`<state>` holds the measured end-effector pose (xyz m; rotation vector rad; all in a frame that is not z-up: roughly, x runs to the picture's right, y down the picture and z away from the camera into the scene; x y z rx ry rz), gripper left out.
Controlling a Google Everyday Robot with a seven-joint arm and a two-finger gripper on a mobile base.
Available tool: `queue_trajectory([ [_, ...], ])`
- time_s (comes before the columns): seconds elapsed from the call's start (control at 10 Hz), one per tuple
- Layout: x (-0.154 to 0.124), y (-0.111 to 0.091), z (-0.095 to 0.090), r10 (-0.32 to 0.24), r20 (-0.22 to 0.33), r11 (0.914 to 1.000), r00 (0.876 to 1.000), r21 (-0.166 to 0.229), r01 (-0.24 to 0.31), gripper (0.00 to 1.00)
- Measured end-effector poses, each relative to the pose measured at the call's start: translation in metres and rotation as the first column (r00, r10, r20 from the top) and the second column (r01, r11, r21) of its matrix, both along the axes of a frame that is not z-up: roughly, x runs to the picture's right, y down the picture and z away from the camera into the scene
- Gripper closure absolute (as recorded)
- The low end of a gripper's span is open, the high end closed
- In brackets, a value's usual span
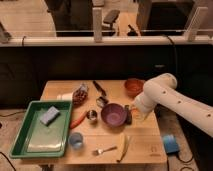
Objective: Place apple in metal cup
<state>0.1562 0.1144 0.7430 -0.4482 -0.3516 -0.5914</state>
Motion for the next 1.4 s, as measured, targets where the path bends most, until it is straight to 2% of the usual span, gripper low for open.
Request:
queue_trajectory([
  [0.4, -0.029, -0.010, -0.007, -0.077, 0.090, 0.9970, 0.993, 0.004, 0.077, 1.00],
  [0.6, -0.046, -0.012, -0.009, -0.115, 0.138, 0.9932, 0.984, 0.001, 0.116, 1.00],
  [1.0, -0.068, -0.015, -0.010, -0.165, 0.198, 0.9857, 0.966, -0.002, 0.169, 1.00],
  [1.4, -0.085, -0.021, -0.007, -0.202, 0.227, 0.9776, 0.953, -0.012, 0.210, 1.00],
])
